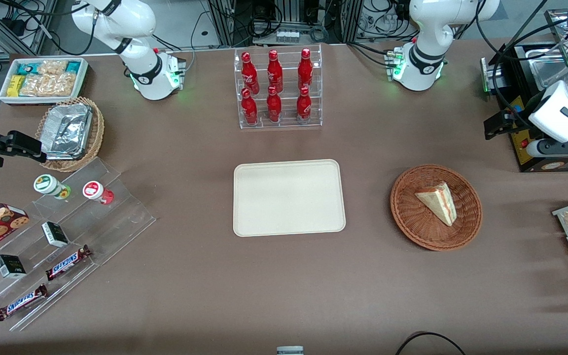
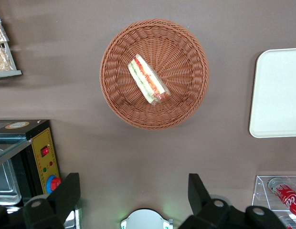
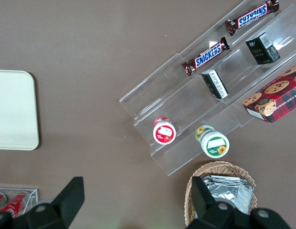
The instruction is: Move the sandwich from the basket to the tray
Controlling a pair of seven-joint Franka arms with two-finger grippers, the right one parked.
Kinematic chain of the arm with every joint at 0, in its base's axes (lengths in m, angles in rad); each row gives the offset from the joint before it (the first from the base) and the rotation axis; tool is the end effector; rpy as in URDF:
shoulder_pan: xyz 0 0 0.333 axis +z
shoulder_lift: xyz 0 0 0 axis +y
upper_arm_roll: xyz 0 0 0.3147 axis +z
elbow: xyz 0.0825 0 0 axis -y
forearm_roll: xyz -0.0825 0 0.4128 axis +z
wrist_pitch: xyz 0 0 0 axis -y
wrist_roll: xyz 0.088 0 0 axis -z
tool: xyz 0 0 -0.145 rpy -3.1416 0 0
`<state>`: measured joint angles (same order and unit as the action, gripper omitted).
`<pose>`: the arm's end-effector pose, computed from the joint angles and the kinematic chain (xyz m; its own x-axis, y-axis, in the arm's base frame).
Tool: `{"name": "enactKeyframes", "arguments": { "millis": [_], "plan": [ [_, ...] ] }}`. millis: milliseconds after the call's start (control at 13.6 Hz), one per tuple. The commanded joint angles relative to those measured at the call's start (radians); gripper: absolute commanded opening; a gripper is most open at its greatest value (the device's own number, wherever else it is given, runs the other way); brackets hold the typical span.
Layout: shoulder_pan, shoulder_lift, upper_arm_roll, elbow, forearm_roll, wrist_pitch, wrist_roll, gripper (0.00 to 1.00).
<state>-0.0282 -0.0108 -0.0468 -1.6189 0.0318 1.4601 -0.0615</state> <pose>0.5591 -0.0372 0.5593 0.9894 -0.0091 -0.1452 -0.0153 -0.9990 -0.0413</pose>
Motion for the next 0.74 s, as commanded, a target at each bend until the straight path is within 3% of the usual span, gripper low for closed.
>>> {"name": "enactKeyframes", "arguments": {
  "millis": [0,663],
  "plan": [
    [-0.009,0.014,0.002,0.028,0.014,-0.004,-0.017,1.00],
    [-0.015,0.020,0.001,-0.030,0.004,0.049,-0.011,1.00]
  ]
}}
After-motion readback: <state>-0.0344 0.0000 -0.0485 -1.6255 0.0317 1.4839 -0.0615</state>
